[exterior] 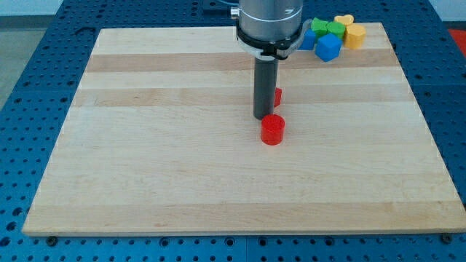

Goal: Move the red star towards group of blocks

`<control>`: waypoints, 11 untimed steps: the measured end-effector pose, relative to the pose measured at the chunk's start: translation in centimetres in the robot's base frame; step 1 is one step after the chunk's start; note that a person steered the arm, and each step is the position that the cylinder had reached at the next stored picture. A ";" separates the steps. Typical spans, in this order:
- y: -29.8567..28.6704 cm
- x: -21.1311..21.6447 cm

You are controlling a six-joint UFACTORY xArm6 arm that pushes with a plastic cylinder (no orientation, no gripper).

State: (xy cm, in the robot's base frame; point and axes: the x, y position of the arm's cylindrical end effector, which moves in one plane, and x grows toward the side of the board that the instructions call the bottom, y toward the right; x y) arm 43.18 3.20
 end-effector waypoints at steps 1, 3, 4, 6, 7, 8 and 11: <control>-3.2 1.0; -4.1 -2.6; -1.3 -5.9; -3.9 -1.9; -3.4 1.3; -0.5 1.3; 1.1 -5.3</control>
